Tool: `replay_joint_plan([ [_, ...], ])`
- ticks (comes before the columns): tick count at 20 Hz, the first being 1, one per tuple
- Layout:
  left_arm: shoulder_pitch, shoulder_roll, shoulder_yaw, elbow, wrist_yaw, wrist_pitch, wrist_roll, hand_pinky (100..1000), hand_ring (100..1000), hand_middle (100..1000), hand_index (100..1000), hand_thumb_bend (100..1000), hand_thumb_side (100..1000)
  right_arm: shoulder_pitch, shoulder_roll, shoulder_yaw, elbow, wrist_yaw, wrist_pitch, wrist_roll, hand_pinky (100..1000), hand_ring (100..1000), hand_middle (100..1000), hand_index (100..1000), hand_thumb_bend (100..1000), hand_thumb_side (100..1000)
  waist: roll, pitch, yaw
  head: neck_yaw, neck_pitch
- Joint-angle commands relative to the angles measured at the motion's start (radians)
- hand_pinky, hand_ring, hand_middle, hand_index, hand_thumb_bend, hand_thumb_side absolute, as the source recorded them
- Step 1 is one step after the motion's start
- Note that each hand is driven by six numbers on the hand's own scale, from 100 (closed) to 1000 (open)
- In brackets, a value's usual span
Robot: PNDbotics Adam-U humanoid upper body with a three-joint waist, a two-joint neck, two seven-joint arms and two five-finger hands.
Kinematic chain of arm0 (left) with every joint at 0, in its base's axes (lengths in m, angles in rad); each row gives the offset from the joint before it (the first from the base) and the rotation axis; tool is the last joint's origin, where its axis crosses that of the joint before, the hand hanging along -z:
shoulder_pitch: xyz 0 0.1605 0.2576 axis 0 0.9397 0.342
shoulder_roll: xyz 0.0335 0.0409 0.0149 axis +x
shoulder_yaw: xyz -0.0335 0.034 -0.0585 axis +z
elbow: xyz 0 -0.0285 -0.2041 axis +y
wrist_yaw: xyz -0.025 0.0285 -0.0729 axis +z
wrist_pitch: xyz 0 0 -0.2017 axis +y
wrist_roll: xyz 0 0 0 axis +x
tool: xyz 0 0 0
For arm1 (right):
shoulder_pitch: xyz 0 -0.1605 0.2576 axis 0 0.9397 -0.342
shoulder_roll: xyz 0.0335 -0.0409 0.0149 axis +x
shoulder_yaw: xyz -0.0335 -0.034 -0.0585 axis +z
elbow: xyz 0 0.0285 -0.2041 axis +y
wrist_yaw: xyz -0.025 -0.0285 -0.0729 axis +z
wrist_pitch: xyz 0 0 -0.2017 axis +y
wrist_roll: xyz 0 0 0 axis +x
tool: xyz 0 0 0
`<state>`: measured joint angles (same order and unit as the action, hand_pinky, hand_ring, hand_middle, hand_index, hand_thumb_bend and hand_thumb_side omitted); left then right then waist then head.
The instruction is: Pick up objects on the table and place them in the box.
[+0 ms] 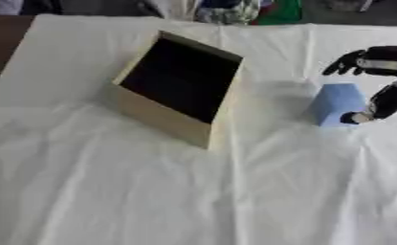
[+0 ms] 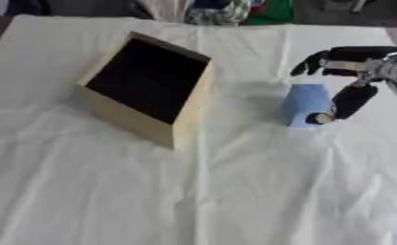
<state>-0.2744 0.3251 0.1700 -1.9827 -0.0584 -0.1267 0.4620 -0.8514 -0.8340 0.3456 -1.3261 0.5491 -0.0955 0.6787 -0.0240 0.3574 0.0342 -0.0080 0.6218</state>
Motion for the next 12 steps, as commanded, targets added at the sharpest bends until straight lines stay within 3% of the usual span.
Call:
replay_joint_plan([
  [1,-0.011,0.008,-0.002,-0.017,0.0,-0.001,-0.006,692,516,438,732,326,123,-0.026,-0.011,-0.008,0.032,0.044,-0.014,-0.005,849,910,879,930,455,202,-0.008,-0.003,0.001,-0.005,-0.009],
  [5,-0.012,0.007,-0.002,-0.017,0.001,-0.001,-0.008,692,516,438,731,323,121,-0.035,0.002,-0.003,0.067,0.08,-0.033,0.006,841,902,813,894,393,100,-0.008,-0.002,0.002,-0.005,-0.008],
  [12,-0.013,0.007,-0.002,-0.017,0.0,-0.001,-0.012,693,516,438,731,320,123,-0.042,0.018,-0.007,0.089,0.063,-0.002,-0.035,795,825,608,736,415,131,-0.007,-0.002,0.0,-0.004,-0.008],
])
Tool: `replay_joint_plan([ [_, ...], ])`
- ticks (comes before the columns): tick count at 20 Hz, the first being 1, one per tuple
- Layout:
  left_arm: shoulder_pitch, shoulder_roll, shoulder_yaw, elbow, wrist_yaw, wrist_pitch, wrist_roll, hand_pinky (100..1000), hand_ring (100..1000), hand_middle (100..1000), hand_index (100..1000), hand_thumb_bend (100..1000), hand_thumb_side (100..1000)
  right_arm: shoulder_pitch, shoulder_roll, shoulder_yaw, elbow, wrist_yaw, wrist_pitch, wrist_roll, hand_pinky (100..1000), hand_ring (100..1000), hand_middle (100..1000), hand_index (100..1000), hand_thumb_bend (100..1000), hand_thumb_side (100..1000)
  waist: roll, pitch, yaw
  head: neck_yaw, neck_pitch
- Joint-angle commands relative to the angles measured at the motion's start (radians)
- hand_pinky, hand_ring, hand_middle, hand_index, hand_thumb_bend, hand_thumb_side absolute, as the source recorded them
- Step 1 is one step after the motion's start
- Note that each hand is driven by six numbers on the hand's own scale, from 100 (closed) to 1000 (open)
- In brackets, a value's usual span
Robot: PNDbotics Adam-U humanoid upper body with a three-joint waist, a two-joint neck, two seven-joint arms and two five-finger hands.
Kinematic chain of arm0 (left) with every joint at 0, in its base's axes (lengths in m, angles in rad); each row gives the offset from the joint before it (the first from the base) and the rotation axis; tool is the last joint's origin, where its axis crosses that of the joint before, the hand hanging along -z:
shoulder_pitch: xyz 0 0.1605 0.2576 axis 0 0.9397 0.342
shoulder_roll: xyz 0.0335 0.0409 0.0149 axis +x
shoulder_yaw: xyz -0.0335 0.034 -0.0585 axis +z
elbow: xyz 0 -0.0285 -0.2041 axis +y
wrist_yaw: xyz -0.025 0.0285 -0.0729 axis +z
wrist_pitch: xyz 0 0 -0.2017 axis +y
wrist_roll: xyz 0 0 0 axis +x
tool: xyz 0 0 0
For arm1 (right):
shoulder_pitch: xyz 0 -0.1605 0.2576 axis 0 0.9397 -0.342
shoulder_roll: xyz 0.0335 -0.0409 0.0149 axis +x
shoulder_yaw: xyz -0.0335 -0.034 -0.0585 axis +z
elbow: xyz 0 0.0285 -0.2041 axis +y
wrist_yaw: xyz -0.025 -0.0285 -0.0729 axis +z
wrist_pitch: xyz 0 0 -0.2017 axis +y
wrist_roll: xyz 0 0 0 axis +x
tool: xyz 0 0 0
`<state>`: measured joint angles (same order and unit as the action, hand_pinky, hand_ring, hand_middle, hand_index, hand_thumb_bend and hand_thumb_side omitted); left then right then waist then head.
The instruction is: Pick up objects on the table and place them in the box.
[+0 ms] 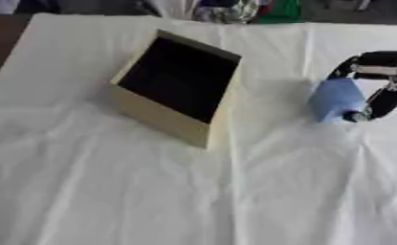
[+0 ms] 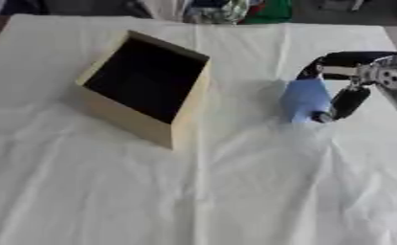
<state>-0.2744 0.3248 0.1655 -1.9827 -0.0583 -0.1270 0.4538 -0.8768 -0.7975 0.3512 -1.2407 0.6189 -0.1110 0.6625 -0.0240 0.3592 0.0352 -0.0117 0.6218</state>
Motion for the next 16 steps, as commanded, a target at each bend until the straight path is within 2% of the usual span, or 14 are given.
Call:
replay_joint_plan([
  [1,-0.013,0.007,0.002,-0.017,-0.001,0.0,-0.005,693,516,438,731,320,123,-0.018,-0.017,-0.013,0.005,-0.013,0.022,-0.026,787,814,581,707,422,149,-0.007,-0.004,-0.001,0.0,-0.008],
  [3,-0.014,0.008,0.002,-0.017,-0.001,0.0,-0.008,693,516,438,731,319,123,-0.018,-0.017,-0.012,0.003,-0.022,0.034,-0.036,778,797,560,685,428,157,-0.007,-0.006,-0.001,0.0,-0.008],
  [9,-0.013,0.009,0.003,-0.017,-0.003,0.001,-0.01,693,517,438,731,321,126,-0.018,-0.021,-0.029,-0.029,-0.056,0.07,-0.066,767,765,522,647,310,166,-0.008,-0.012,-0.003,0.003,-0.008],
  [16,-0.011,0.009,0.002,-0.017,-0.004,0.002,-0.011,693,517,438,731,318,124,-0.033,-0.023,-0.068,-0.15,-0.117,0.11,-0.103,765,742,511,646,223,141,-0.009,-0.02,-0.003,0.003,-0.005],
])
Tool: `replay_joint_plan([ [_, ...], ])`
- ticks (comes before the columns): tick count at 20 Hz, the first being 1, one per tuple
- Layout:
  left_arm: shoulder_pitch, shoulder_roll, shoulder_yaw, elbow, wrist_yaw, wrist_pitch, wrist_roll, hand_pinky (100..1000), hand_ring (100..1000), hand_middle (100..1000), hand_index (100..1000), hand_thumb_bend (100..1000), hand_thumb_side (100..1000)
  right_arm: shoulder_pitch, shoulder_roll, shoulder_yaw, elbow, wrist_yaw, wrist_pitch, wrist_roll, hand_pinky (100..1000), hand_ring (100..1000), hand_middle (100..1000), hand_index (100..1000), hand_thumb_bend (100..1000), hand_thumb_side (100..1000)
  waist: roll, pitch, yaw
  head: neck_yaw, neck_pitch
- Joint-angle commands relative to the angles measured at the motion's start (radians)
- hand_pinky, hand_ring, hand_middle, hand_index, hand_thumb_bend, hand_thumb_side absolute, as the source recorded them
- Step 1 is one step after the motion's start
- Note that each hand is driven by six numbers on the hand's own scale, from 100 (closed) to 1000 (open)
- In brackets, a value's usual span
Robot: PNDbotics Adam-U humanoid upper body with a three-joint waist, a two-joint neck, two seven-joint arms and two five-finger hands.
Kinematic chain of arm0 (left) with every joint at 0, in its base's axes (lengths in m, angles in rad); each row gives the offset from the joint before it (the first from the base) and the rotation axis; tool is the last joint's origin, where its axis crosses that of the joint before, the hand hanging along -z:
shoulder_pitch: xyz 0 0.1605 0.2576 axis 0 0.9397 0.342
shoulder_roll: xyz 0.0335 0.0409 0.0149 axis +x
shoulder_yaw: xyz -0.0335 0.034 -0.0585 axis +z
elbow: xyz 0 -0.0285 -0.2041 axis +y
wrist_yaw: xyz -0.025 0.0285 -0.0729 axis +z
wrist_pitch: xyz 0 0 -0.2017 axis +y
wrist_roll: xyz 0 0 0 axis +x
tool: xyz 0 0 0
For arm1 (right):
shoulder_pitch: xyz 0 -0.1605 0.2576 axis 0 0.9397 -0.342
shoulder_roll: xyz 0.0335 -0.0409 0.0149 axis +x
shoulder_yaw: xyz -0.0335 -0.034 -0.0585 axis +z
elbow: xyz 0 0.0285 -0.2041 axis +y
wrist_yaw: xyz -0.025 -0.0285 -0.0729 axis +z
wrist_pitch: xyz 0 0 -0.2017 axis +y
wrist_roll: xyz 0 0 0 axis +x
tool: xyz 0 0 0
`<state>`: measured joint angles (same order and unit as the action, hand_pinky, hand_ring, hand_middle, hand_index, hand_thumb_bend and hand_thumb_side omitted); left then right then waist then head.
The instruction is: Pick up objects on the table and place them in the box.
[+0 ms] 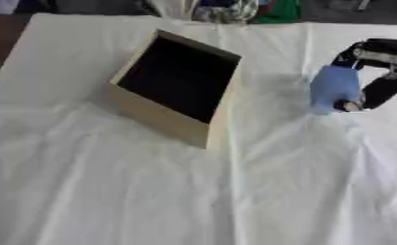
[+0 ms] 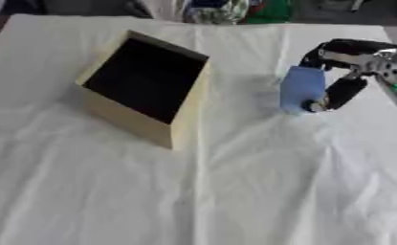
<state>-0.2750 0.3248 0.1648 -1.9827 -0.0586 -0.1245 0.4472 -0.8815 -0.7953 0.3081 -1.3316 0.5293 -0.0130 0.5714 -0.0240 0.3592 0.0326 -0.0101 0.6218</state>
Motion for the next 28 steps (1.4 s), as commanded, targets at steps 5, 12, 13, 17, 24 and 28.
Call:
replay_joint_plan([
  [5,-0.008,0.009,-0.001,-0.017,-0.003,0.0,-0.007,693,517,438,732,317,124,-0.081,0.006,-0.013,-0.171,-0.064,0.049,-0.007,764,728,506,645,171,124,-0.008,-0.027,0.001,-0.003,0.002],
  [12,-0.007,0.005,-0.007,-0.017,0.002,0.001,-0.014,693,517,437,732,316,123,-0.195,0.141,0.017,-0.182,-0.074,0.089,0.03,763,713,500,646,131,103,-0.006,-0.036,0.013,-0.026,0.005],
  [13,-0.008,0.004,-0.008,-0.017,0.003,0.0,-0.015,693,517,437,732,316,124,-0.21,0.165,0.02,-0.175,-0.074,0.091,0.033,763,711,499,647,122,101,-0.007,-0.037,0.016,-0.031,0.004],
  [17,-0.01,0.001,-0.011,-0.017,0.007,0.0,-0.019,693,518,437,732,317,124,-0.257,0.256,0.027,-0.127,-0.056,0.097,0.035,764,706,497,648,110,100,-0.008,-0.039,0.026,-0.045,0.001],
  [24,-0.017,-0.004,-0.015,-0.017,0.013,-0.001,-0.025,693,517,437,732,318,125,-0.317,0.386,0.045,0.015,0.047,0.069,-0.004,763,712,510,660,124,103,-0.014,-0.035,0.05,-0.068,-0.004],
  [28,-0.019,-0.005,-0.016,-0.017,0.016,-0.001,-0.026,693,517,436,732,317,125,-0.326,0.429,0.051,0.088,0.111,0.037,-0.026,770,738,576,728,237,105,-0.016,-0.032,0.059,-0.075,-0.005],
])
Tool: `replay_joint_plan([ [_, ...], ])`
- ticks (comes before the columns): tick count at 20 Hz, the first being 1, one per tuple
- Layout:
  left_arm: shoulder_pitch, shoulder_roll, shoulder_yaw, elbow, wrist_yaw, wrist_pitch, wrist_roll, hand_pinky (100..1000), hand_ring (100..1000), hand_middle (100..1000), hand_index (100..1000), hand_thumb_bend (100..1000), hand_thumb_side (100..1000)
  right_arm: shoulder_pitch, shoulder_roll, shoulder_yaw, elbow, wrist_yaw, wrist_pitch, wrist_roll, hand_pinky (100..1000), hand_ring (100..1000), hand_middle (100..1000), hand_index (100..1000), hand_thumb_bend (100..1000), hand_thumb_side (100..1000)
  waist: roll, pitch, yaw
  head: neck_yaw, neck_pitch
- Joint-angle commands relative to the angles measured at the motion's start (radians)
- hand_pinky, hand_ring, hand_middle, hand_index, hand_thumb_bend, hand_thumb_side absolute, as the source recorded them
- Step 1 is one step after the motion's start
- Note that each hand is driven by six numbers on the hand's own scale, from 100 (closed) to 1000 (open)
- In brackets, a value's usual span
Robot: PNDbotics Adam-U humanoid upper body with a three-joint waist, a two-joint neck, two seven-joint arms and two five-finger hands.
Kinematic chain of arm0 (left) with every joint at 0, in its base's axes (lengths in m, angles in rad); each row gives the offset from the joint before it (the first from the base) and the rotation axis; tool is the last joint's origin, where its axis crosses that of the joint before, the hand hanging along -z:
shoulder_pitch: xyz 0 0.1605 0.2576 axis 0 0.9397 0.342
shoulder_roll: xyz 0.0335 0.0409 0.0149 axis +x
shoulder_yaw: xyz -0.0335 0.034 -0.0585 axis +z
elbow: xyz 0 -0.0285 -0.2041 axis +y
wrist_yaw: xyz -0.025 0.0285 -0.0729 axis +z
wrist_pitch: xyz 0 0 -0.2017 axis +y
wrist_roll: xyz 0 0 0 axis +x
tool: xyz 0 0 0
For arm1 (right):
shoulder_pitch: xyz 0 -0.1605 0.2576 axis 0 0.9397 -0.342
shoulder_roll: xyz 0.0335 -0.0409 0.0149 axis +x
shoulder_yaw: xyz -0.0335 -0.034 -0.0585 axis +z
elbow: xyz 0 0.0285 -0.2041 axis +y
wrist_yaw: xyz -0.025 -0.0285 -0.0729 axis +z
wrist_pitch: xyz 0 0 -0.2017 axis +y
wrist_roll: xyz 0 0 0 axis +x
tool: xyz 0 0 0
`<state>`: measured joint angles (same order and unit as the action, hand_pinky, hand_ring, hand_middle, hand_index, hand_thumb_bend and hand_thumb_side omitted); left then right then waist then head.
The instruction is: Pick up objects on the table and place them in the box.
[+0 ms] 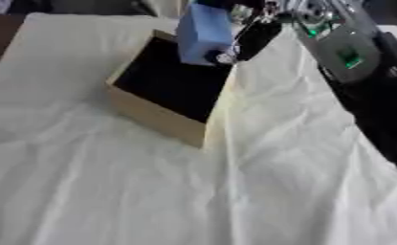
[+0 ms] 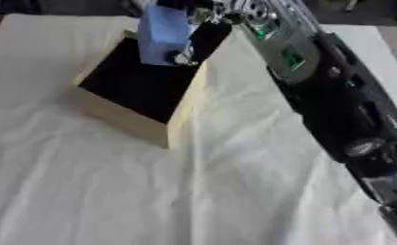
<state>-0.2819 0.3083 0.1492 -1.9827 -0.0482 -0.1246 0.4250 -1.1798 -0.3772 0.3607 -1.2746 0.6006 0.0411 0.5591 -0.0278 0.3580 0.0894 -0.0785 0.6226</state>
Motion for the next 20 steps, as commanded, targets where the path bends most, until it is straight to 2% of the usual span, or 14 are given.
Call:
replay_joint_plan([
  [1,-0.012,0.011,-0.001,-0.017,0.006,-0.001,-0.004,693,517,436,732,317,125,-0.029,0.018,0.001,0.046,0.053,-0.025,-0.019,771,740,582,736,248,103,-0.013,-0.029,0.003,-0.008,-0.006],
  [4,-0.014,0.009,-0.001,-0.017,0.007,-0.001,-0.006,693,517,436,732,317,125,-0.033,0.031,0.007,0.077,0.089,-0.048,-0.029,793,785,697,836,364,100,-0.014,-0.028,0.005,-0.01,-0.005],
  [7,-0.013,0.008,-0.001,-0.017,0.007,0.0,-0.006,693,517,436,731,315,125,-0.033,0.034,0.01,0.093,0.126,-0.068,-0.021,818,820,771,889,409,100,-0.015,-0.028,0.005,-0.01,-0.005],
  [9,-0.013,0.008,-0.001,-0.017,0.007,0.0,-0.006,693,517,436,731,315,125,-0.033,0.035,0.01,0.097,0.147,-0.076,-0.018,835,842,810,910,426,166,-0.014,-0.028,0.004,-0.01,-0.005],
  [10,-0.013,0.008,-0.001,-0.017,0.007,0.0,-0.006,693,517,436,731,315,124,-0.034,0.035,0.01,0.097,0.159,-0.079,-0.019,847,858,834,924,457,242,-0.014,-0.029,0.003,-0.011,-0.005],
  [12,-0.013,0.009,-0.001,-0.017,0.006,0.0,-0.007,693,517,436,731,315,124,-0.034,0.035,0.01,0.097,0.176,-0.09,-0.017,854,867,842,929,499,299,-0.013,-0.03,0.002,-0.011,-0.004],
  [14,-0.013,0.008,-0.002,-0.017,0.006,0.0,-0.007,693,517,435,731,315,122,-0.034,0.035,0.009,0.095,0.18,-0.102,-0.013,858,870,845,929,525,318,-0.012,-0.03,0.001,-0.01,-0.004],
  [20,-0.014,0.008,-0.002,-0.017,0.005,0.001,-0.009,693,516,436,731,317,125,-0.033,0.03,0.008,0.077,0.153,-0.123,0.0,858,866,843,929,536,320,-0.012,-0.031,-0.003,-0.008,-0.003],
])
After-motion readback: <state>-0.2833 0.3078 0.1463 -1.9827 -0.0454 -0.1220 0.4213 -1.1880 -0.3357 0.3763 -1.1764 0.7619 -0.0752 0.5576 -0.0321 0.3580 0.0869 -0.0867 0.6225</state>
